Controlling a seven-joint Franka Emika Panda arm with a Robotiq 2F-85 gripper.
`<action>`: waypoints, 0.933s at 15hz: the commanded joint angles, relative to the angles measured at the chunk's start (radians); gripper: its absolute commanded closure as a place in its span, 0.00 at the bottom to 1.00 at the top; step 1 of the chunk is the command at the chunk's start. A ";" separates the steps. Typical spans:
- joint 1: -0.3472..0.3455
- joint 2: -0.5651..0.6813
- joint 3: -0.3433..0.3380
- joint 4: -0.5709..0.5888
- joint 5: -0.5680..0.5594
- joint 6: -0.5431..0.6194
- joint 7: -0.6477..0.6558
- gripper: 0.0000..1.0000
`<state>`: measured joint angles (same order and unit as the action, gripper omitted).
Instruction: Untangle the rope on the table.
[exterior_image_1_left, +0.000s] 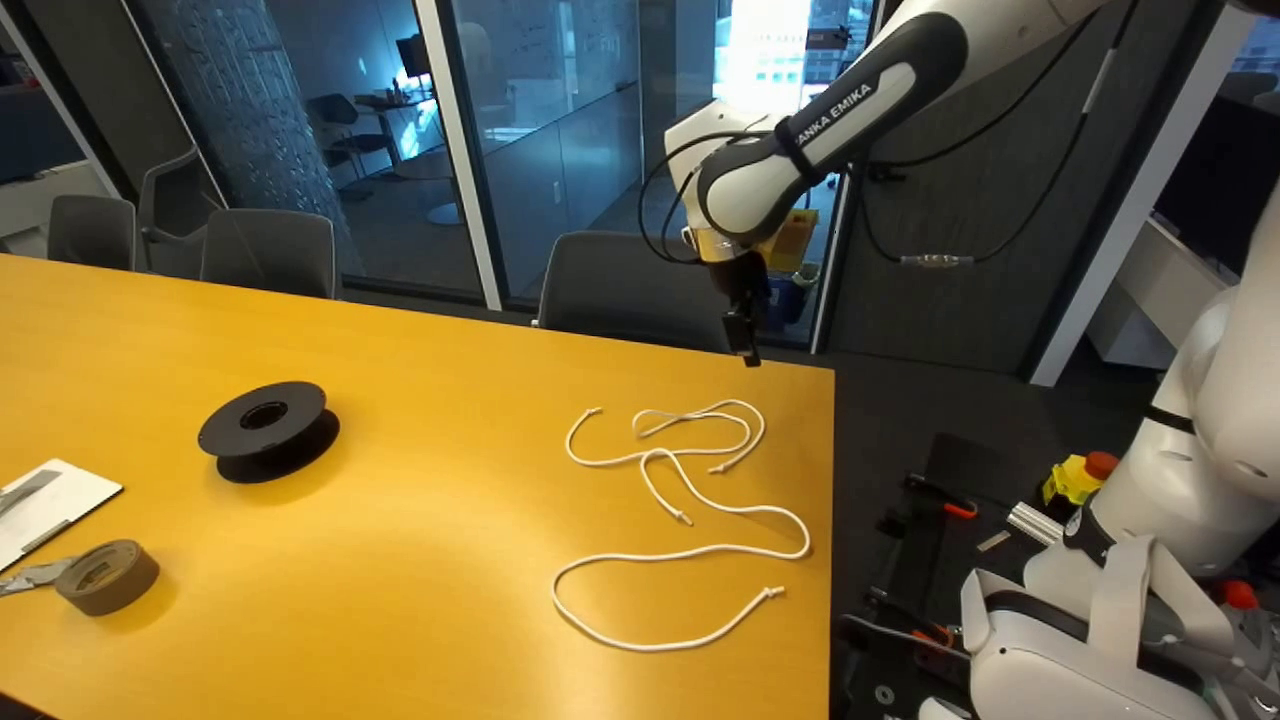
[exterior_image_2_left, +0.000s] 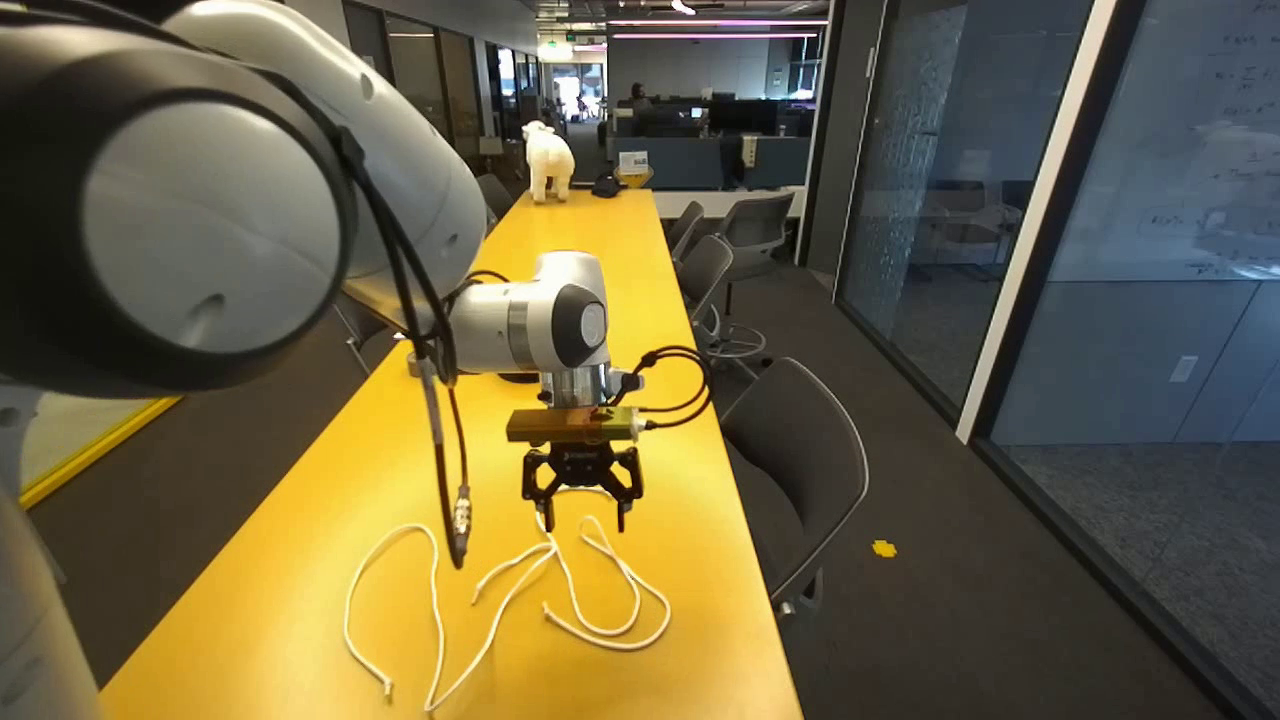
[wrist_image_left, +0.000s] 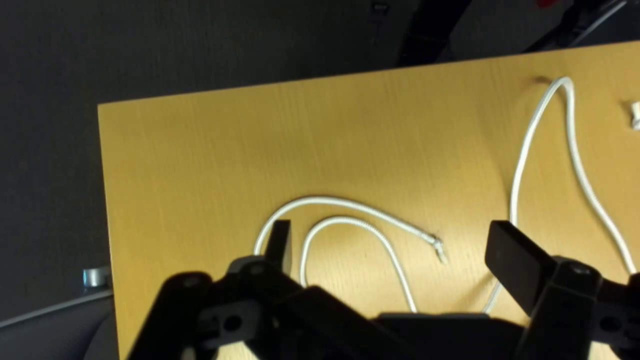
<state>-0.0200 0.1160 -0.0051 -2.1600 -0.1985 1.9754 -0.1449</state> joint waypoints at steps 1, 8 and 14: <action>0.029 -0.154 0.018 -0.118 -0.024 -0.072 0.054 0.00; 0.064 -0.214 0.053 -0.193 0.022 -0.070 0.041 0.00; 0.098 -0.207 0.081 -0.243 0.037 -0.010 0.057 0.00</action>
<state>0.0631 -0.0619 0.0630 -2.3628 -0.1791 1.9140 -0.1006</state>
